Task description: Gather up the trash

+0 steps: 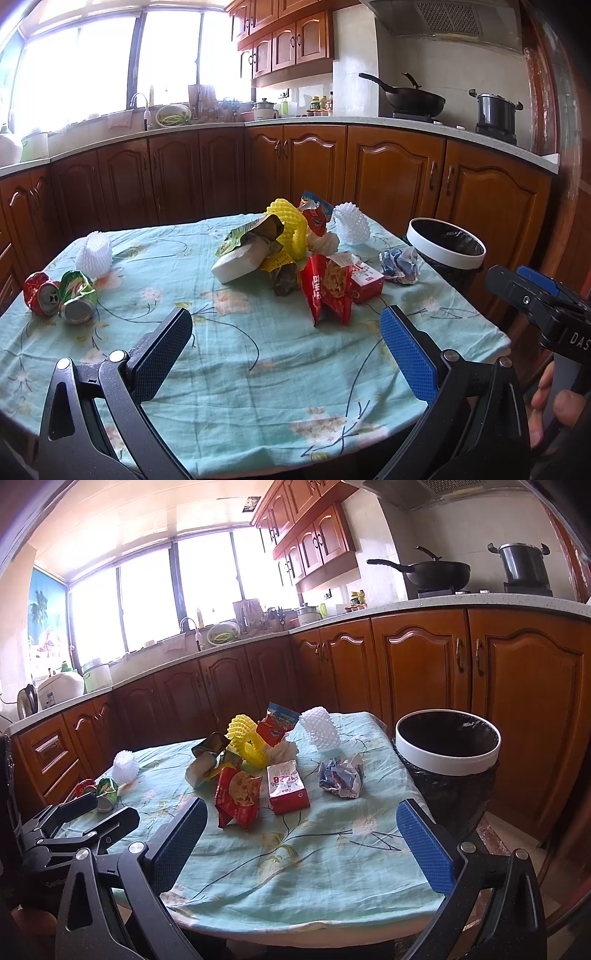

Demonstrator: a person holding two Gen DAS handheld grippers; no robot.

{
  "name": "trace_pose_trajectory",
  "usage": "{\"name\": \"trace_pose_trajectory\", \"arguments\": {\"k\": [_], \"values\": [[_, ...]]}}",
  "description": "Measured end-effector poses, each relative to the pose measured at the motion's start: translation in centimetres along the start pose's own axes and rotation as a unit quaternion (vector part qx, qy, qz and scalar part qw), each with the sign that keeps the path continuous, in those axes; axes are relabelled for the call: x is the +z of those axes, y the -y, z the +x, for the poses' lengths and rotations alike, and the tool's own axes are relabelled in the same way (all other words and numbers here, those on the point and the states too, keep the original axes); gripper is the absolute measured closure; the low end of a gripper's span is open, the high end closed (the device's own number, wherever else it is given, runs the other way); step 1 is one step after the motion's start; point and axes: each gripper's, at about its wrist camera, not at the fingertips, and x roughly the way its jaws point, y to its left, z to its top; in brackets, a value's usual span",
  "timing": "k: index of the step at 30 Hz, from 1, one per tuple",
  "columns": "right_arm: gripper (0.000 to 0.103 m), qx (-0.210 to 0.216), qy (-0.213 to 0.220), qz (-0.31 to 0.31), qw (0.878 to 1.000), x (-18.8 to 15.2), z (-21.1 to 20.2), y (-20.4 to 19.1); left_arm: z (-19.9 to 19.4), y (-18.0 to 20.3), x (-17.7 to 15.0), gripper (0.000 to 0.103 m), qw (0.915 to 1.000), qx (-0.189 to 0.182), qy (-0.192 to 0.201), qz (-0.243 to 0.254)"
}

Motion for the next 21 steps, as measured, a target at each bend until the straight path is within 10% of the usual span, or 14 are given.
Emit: {"name": "trace_pose_trajectory", "arguments": {"k": [21], "values": [[0.0, 0.018, -0.047, 0.034, 0.998, 1.6, 4.3, 3.8, 5.0, 0.7, 1.6, 0.0, 0.9973, -0.032, -0.066, -0.006]]}}
